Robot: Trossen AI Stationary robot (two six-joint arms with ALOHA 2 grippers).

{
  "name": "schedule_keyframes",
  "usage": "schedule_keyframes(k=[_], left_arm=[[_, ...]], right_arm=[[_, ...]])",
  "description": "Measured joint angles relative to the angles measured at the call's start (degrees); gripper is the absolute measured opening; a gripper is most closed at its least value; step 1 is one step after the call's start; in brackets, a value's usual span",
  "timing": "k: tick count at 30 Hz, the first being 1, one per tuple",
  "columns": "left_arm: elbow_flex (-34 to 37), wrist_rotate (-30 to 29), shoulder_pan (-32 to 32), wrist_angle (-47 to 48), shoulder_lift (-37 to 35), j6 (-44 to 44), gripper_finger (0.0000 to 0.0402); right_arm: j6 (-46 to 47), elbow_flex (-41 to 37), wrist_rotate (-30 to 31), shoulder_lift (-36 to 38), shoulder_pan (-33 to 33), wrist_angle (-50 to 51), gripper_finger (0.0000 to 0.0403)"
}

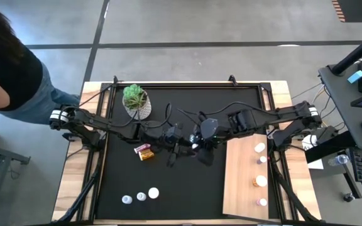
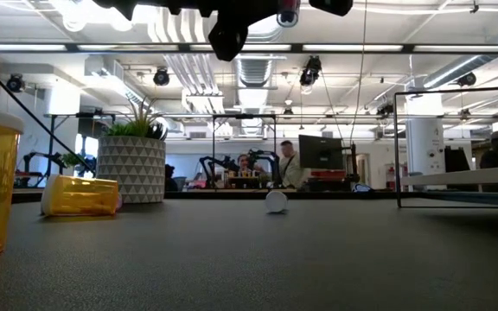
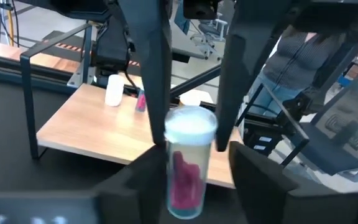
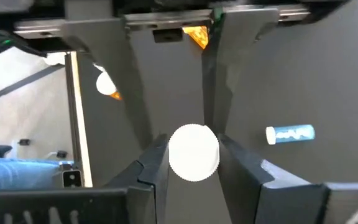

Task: Pick and place medicine bottles onto shelf by color
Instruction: Put the bottom blue pill bottle on the shelf aligned with the other blue pill bottle

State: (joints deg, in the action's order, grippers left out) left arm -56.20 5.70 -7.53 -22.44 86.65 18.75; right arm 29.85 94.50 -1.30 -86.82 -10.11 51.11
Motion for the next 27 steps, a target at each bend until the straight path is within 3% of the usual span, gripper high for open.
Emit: schedule_keyframes(k=[6,10,19,27], left_arm=[[-0.1,-2.2,0.0,-0.1,0.1,0.5,0.0232],[0.0,-3.6,0.0,0.0,0.0,0.6,0.0259],[0.2,-6.3,0.0,0.4,0.0,3.5,0.0267],[0.3,-7.4,0.0,0.4,-0.1,3.4,0.0267]], right_arm=[[1.4,-0.1,0.0,2.2,0.0,7.5,0.0101],[3.6,-0.1,2.3,4.7,-0.4,14.1,0.0101],[14.5,-5.8,10.9,10.4,-6.9,20.5,0.0103],[36.2,-17.5,14.4,15.3,-16.9,20.9,0.0103]])
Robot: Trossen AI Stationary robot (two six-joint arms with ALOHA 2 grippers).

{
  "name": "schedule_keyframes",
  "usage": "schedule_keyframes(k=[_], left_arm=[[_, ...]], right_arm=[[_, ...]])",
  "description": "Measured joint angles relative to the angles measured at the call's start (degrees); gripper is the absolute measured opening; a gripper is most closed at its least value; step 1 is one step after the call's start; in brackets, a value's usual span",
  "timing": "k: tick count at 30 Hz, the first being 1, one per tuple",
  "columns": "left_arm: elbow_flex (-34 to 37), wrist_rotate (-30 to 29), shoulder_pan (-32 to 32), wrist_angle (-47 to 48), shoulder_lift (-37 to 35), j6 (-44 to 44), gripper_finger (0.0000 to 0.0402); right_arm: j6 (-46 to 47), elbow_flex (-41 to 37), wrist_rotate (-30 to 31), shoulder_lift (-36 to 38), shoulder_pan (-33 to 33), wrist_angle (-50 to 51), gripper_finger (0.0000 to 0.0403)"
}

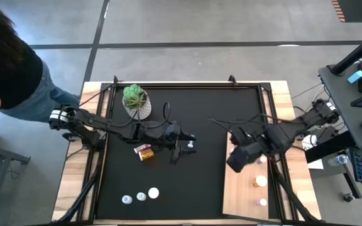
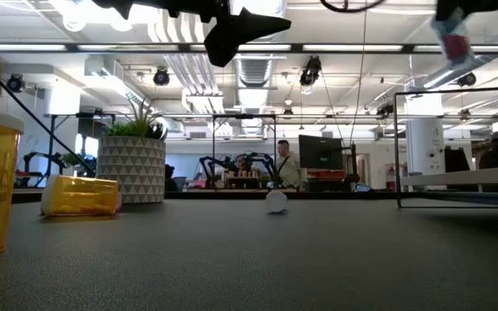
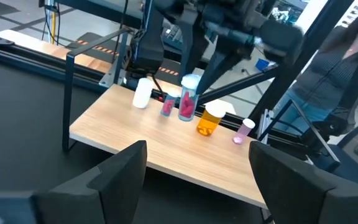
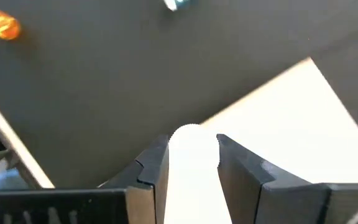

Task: Pick and place medicine bottles onto shelf by color
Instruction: Put the bottom blue pill bottle on the shelf aligned with the other blue pill bottle

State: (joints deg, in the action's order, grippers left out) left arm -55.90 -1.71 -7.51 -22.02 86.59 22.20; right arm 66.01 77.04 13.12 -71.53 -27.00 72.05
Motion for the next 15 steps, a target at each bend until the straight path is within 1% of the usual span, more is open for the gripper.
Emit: schedule_keyframes(k=[6,12,15], left_arm=[[0.0,-0.2,0.0,0.0,0.0,0.0,0.0267],[0.0,-0.7,0.0,0.0,0.0,0.0,0.0267],[0.0,-1.0,0.0,0.0,0.0,0.0,0.0267]], right_arm=[[15.2,-7.4,1.1,1.7,-7.6,-0.2,0.0104],[23.2,-12.2,2.2,1.8,-13.5,0.6,0.0104],[25.8,-14.9,4.4,2.3,-15.4,1.5,0.0104]])
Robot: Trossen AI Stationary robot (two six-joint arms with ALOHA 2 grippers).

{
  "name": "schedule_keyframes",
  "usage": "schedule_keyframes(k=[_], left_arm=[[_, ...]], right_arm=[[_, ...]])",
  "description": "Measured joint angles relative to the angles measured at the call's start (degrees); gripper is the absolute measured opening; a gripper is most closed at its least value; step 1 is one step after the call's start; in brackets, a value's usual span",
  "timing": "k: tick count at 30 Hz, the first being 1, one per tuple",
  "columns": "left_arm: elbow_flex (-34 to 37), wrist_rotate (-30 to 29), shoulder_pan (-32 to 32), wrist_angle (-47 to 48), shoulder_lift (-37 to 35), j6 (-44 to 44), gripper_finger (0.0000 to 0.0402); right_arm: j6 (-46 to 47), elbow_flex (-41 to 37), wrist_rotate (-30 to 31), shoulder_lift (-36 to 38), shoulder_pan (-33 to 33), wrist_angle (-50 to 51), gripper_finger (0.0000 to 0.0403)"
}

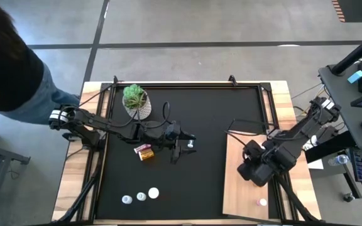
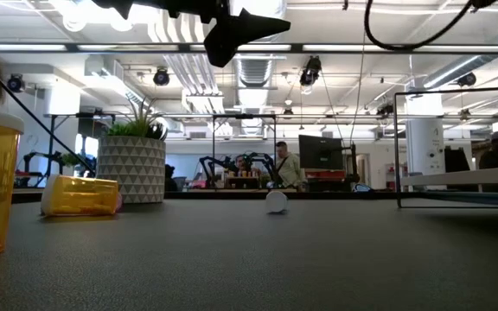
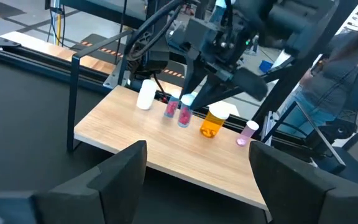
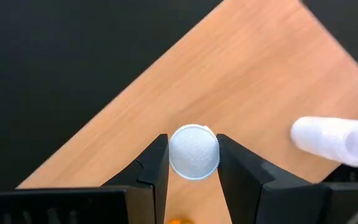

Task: Pick and place medicine bottles onto shelf by color
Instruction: Put the bottom blue pill bottle on the shelf aligned with the other blue pill bottle

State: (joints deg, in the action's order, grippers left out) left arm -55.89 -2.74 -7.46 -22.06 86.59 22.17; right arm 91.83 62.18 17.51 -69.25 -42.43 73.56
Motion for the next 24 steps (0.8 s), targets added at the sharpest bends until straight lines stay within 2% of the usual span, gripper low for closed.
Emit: schedule_keyframes(k=[3,15,21,24], left_arm=[[0.0,0.0,0.0,0.0,0.0,0.0,0.0268],[0.0,-1.1,0.0,-0.5,0.0,0.0,0.0268],[0.0,-2.8,0.0,-1.1,0.0,0.0,0.0268],[0.0,-3.6,0.0,-1.5,0.0,0.0,0.0268]], right_arm=[[0.9,-2.3,1.8,0.4,-1.2,-0.2,0.0104],[3.1,-9.3,2.2,1.4,-5.1,-0.5,0.0104],[4.3,-10.0,6.5,1.3,-7.2,-1.7,0.0104],[4.2,-10.2,6.7,1.3,-7.5,-1.7,0.0104]])
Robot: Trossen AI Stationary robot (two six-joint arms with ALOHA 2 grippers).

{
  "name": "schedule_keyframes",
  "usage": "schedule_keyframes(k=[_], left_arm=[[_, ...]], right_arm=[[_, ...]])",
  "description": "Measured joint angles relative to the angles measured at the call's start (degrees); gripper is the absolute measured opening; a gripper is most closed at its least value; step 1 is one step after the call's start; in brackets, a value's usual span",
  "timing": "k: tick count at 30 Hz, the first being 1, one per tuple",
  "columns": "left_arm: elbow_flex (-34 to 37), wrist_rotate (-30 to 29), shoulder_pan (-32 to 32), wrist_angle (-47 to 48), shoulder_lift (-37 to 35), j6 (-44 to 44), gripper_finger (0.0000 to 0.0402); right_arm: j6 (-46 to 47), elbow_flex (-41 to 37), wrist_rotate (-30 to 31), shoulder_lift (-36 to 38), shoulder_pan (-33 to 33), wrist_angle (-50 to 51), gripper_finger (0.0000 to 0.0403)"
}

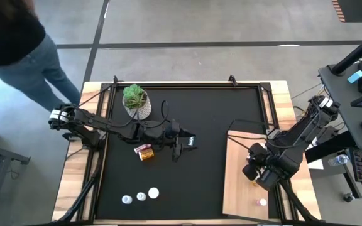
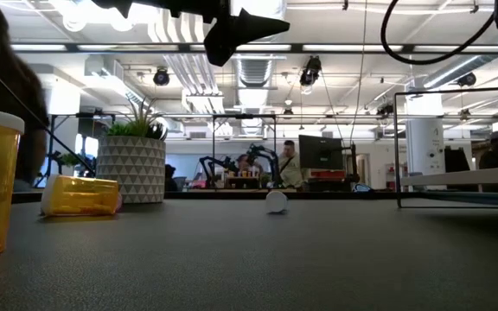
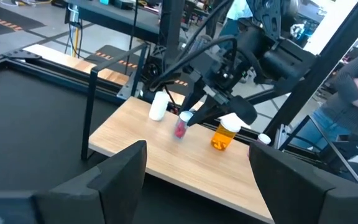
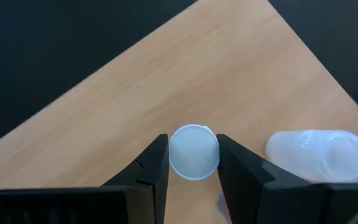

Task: Pick and place medicine bottles onto shelf by color
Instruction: Put the bottom blue pill bottle on the shelf aligned with the other blue pill bottle

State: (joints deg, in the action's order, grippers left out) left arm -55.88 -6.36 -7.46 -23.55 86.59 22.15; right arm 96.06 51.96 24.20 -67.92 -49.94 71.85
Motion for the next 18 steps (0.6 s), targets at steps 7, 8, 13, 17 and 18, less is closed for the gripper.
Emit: schedule_keyframes(k=[7,8,13,17,18], left_arm=[[0.0,0.0,0.0,0.0,0.0,0.0,0.0268],[0.0,0.0,0.0,0.0,0.0,0.0,0.0268],[0.0,-0.1,0.0,0.0,0.0,0.0,0.0267],[0.0,-0.2,0.0,0.0,0.0,0.0,0.0267],[0.0,-0.2,0.0,0.0,0.0,0.0,0.0267]], right_arm=[[0.0,-1.6,-0.1,-0.1,-0.5,-1.1,0.0104],[0.0,-1.8,-0.1,-0.1,-0.5,-1.6,0.0104],[-0.6,-2.4,0.1,-0.1,-0.5,-2.3,0.0104],[-1.3,-2.4,0.2,-0.1,-0.5,-2.3,0.0105],[-1.5,-2.4,0.2,-0.1,-0.5,-2.3,0.0105]])
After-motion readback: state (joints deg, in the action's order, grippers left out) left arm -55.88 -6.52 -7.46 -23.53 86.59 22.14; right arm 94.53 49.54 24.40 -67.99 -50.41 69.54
